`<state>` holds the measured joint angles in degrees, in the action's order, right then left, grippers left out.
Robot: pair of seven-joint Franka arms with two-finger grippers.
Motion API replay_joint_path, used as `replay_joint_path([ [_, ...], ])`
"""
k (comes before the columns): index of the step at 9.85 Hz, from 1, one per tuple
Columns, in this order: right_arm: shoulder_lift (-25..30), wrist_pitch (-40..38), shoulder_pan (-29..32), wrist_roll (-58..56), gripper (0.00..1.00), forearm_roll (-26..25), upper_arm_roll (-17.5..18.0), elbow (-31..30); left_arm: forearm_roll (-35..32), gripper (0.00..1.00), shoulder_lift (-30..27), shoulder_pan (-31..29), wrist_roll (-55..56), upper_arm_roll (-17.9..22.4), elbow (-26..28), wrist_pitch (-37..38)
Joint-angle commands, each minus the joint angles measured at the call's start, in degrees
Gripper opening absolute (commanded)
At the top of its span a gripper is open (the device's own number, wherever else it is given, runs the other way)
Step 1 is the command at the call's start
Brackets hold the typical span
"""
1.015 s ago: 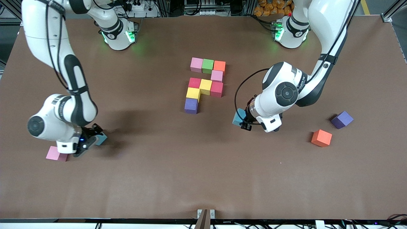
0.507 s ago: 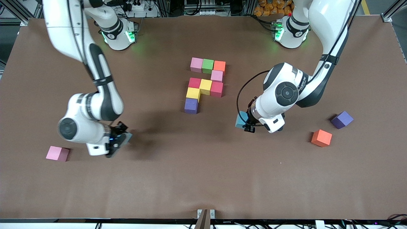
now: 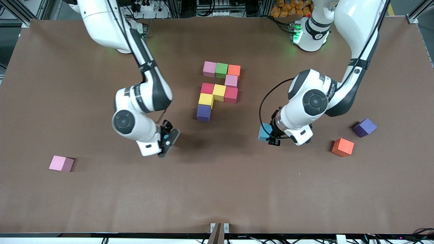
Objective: Form number 2 with 11 blocks
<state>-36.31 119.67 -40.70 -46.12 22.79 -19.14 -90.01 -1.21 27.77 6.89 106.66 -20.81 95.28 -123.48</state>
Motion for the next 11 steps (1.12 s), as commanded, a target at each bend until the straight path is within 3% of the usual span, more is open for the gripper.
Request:
replay_joint_path([
  [1, -2.0, 3.7, -4.4, 3.1, 0.19, 2.1, -0.3, 1.8, -1.3, 0.00, -1.7, -1.1, -0.8, -0.2, 0.1, 0.5],
  [5, -5.9, 7.9, -6.3, 3.8, 0.19, 2.0, 4.3, 7.0, -1.3, 0.00, -2.7, -3.5, -1.7, -0.3, 0.2, 1.3],
  [9, -9.1, 15.3, -7.3, 6.5, 0.17, 1.9, 11.5, 8.2, -1.3, 0.00, -3.2, -5.2, -1.7, -0.3, 0.3, 2.4],
  [11, -9.5, 15.2, -9.2, 6.4, 0.15, 1.9, 11.8, 8.2, -1.2, 0.00, -3.9, -6.0, -1.6, -0.4, 0.4, 3.1],
])
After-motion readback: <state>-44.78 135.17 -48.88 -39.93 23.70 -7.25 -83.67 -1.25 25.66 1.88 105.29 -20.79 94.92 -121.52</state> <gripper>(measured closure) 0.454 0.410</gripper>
